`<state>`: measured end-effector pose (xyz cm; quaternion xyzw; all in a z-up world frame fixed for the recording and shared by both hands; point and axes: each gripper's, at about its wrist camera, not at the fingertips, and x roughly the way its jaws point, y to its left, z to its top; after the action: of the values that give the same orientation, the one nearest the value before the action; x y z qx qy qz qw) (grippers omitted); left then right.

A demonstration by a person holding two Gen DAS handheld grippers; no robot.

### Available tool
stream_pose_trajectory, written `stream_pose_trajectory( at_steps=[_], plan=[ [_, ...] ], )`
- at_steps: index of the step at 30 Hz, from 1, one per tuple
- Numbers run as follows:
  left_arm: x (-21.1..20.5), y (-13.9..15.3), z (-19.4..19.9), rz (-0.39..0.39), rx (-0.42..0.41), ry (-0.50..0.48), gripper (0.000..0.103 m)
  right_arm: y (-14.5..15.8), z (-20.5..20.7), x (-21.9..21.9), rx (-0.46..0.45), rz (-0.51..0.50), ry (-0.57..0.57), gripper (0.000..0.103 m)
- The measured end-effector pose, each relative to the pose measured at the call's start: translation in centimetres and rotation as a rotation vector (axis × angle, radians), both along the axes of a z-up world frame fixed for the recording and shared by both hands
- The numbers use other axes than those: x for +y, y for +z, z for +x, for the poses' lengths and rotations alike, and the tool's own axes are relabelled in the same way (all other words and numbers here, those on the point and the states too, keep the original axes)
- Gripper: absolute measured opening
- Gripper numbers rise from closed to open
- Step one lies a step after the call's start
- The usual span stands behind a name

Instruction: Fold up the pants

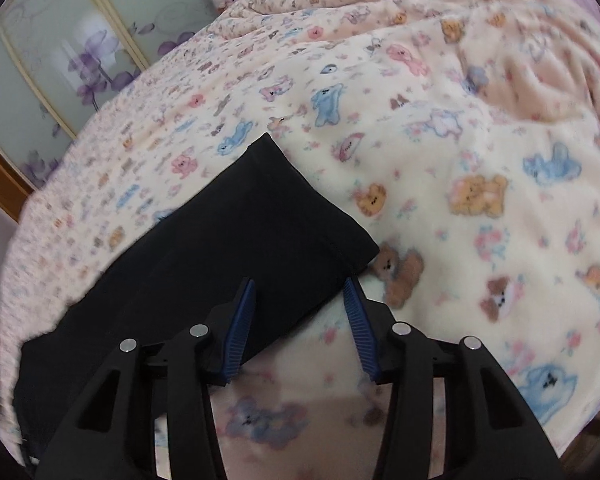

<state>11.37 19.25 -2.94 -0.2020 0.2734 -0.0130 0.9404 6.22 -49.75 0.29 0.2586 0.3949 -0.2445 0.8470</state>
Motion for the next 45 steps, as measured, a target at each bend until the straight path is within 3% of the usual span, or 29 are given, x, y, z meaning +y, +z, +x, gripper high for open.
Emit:
stream_pose_trajectory(
  at_steps=[4, 10, 17, 23, 32, 34, 36, 38, 45],
  plan=[
    [0.0, 0.0, 0.0, 0.0, 0.0, 0.0, 0.101, -0.3, 0.2, 0.5, 0.045, -0.081, 0.005, 0.026],
    [0.0, 0.0, 0.0, -0.001, 0.0, 0.0, 0.101, -0.9, -0.2, 0.4, 0.067, -0.071, 0.001, 0.025],
    [0.0, 0.0, 0.0, 0.0, 0.0, 0.0, 0.101, -1.1, -2.3, -1.3, -0.036, 0.228, -0.041, 0.028],
    [0.0, 0.0, 0.0, 0.0, 0.0, 0.001, 0.101, -2.0, -2.1, -1.9, -0.057, 0.293, -0.074, 0.028],
    [0.0, 0.0, 0.0, 0.0, 0.0, 0.001, 0.101, -4.0, -1.1, -4.0, -0.179, 0.439, -0.161, 0.028],
    [0.0, 0.0, 0.0, 0.0, -0.001, 0.001, 0.101, -4.0, -1.0, -3.7, -0.21, 0.422, -0.154, 0.028],
    [0.0, 0.0, 0.0, -0.001, -0.001, 0.001, 0.101, -3.7, -1.1, -3.3, -0.246, 0.396, -0.143, 0.015],
    [0.0, 0.1, 0.0, -0.001, -0.001, 0.0, 0.101, -2.9, -1.5, -3.0, -0.295, 0.366, -0.126, 0.009],
    [-0.1, 0.2, -0.1, -0.004, -0.003, -0.001, 0.101, 3.1, -0.7, 0.6, -0.419, 0.208, 0.023, 0.008]
  ],
)
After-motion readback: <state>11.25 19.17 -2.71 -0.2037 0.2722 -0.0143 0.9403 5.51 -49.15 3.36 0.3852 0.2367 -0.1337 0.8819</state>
